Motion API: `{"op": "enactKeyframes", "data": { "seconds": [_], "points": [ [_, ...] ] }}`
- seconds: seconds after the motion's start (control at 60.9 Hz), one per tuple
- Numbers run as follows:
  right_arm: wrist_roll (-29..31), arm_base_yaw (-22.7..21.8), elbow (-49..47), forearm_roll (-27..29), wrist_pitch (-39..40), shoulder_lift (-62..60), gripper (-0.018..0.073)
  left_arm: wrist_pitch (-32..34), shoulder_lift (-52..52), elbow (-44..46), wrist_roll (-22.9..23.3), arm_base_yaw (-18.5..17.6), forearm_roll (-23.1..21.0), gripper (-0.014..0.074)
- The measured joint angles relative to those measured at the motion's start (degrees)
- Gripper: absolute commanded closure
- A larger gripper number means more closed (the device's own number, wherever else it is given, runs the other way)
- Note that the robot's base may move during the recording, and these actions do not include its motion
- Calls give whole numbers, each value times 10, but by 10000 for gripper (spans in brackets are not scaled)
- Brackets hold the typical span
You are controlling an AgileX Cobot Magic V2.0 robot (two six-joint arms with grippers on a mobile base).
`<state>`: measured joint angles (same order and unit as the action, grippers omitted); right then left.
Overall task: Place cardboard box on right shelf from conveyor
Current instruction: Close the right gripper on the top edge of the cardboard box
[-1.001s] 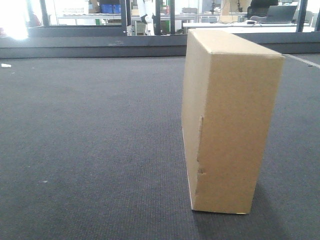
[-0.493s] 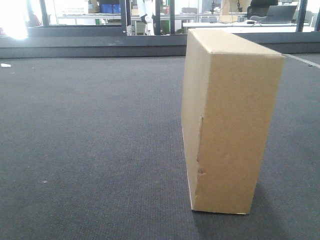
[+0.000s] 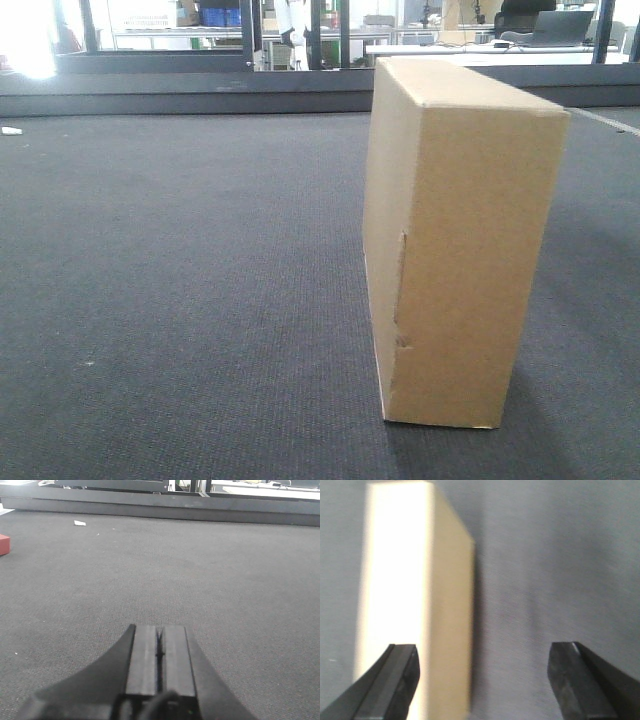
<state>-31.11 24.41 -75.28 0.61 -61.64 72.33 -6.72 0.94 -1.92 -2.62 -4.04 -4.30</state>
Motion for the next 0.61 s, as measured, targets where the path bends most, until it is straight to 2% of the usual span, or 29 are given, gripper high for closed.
{"op": "enactKeyframes", "data": {
  "seconds": [0.213,0.607],
  "points": [
    [-43,70,-95,-25,-40,95,-64,0,0,0,0,0,0,712],
    [-81,110,-116,-54,-56,169,-64,0,0,0,0,0,0,712]
  ]
}}
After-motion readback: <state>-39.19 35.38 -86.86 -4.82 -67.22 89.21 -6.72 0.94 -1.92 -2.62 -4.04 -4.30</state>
